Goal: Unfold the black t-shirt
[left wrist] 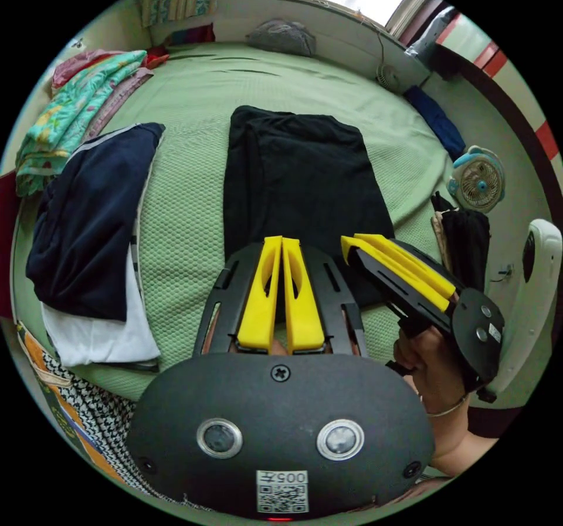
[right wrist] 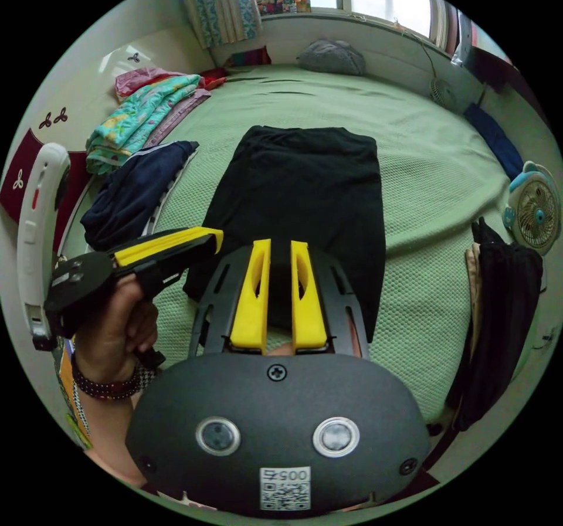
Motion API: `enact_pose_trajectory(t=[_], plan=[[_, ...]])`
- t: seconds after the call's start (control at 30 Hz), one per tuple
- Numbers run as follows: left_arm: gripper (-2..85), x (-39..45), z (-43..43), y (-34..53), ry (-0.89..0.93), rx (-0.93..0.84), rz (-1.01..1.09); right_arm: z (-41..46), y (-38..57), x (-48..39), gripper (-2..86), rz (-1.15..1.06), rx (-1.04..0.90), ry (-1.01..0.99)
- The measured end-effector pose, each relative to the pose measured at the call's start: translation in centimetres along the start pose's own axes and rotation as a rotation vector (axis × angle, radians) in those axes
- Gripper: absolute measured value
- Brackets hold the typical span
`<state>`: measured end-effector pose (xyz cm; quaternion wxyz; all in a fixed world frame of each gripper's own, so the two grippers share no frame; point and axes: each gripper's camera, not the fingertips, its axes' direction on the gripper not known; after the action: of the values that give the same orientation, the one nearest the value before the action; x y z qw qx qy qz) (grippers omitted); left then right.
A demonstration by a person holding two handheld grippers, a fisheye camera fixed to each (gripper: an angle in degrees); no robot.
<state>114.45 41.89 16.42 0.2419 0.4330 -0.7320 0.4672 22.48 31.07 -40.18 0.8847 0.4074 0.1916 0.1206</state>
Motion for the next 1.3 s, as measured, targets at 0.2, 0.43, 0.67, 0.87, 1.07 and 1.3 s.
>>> enact_pose_trajectory(t=[0.2, 0.43, 0.67, 0.87, 1.07, 1.3], plan=[[-0.6, -2.2, -1.1, 0.3, 0.013, 0.010, -0.032, 1.3, -0.8, -1.0, 5.8, -0.012, -0.041, -0.009], [-0.5, -3.8, -2.1, 0.8, 0.004, 0.003, -0.035, 1.7, -1.4, -1.8, 5.9, -0.021, -0.042, -0.021], [-0.1, -5.3, -2.8, 1.4, -0.014, -0.004, -0.030, 2.2, -1.7, -3.1, 5.5, -0.058, -0.042, -0.023], [4.3, -5.5, -3.8, 2.0, -0.038, 0.045, 0.036, 2.5, -2.0, -3.9, 7.1, -0.108, -0.050, -0.077], [5.8, -6.4, -4.1, 2.8, -0.107, 0.057, 0.052, 2.1, -3.0, -3.3, 9.0, -0.136, 0.002, 0.057], [8.5, -9.1, -4.7, 3.3, -0.158, 0.086, -0.026, 2.6, -3.5, -3.1, 9.4, -0.165, -0.024, -0.082]])
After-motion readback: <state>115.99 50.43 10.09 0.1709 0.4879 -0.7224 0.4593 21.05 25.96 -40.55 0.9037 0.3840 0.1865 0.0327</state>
